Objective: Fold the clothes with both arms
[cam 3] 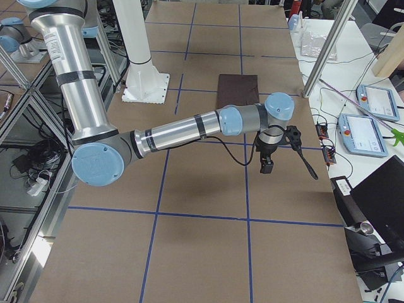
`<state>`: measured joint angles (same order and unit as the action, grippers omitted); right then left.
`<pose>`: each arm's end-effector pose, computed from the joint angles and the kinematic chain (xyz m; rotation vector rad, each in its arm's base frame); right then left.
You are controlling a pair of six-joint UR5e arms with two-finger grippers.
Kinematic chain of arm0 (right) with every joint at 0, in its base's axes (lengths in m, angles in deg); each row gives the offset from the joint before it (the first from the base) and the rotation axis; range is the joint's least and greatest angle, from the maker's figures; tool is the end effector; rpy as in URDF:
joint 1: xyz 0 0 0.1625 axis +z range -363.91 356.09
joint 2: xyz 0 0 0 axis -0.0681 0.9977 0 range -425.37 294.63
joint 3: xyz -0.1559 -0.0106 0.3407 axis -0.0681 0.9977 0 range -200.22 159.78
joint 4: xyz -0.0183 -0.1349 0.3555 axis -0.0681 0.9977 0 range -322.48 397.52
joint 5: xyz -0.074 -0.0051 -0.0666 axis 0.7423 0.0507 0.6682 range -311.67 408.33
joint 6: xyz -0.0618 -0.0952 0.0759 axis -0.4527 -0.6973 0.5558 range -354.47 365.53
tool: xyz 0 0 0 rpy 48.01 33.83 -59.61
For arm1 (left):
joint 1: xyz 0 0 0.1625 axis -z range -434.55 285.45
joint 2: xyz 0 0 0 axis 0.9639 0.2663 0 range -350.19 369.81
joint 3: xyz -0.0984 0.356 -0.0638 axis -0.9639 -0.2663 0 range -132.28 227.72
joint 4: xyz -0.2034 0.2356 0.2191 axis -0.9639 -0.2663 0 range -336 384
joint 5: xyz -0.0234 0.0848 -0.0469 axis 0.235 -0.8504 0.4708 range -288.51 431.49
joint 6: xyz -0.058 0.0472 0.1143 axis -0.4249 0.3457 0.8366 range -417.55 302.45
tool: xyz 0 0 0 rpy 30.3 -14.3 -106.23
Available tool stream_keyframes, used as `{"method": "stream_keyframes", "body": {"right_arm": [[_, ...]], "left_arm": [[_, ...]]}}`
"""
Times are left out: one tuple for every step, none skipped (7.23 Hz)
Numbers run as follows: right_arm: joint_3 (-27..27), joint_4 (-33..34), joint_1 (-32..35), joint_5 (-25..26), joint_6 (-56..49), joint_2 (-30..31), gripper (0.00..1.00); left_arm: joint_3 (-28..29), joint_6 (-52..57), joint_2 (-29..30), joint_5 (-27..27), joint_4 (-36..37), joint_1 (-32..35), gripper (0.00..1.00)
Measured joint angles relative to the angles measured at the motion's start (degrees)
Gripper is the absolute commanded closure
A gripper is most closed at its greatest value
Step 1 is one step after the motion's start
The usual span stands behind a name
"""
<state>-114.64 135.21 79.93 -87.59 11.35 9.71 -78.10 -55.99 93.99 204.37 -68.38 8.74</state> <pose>-0.0240 -0.5504 0.4795 0.1079 -0.8144 -0.0871 0.0076 -0.4105 0.3882 0.5067 0.7539 0.3455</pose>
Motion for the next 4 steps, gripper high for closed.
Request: {"method": "stream_keyframes", "body": {"right_arm": [[-2.06,0.38,0.0,0.15,-0.01,1.01,0.0],[-2.67,0.84,-0.07,0.34,-0.01,1.75,0.0],[-1.8,1.5,-0.15,0.43,-0.04,2.09,0.0],[-0.32,1.88,-0.17,0.5,-0.06,2.3,0.0]], "left_arm": [[0.57,-0.04,-1.31,-0.09,-0.01,0.02,0.01],[1.21,-0.11,-2.23,-0.18,0.04,0.02,0.01],[1.99,-0.12,-3.13,-0.21,0.06,0.03,0.01],[3.42,-0.12,-3.78,-0.17,-0.03,0.02,0.01]]}}
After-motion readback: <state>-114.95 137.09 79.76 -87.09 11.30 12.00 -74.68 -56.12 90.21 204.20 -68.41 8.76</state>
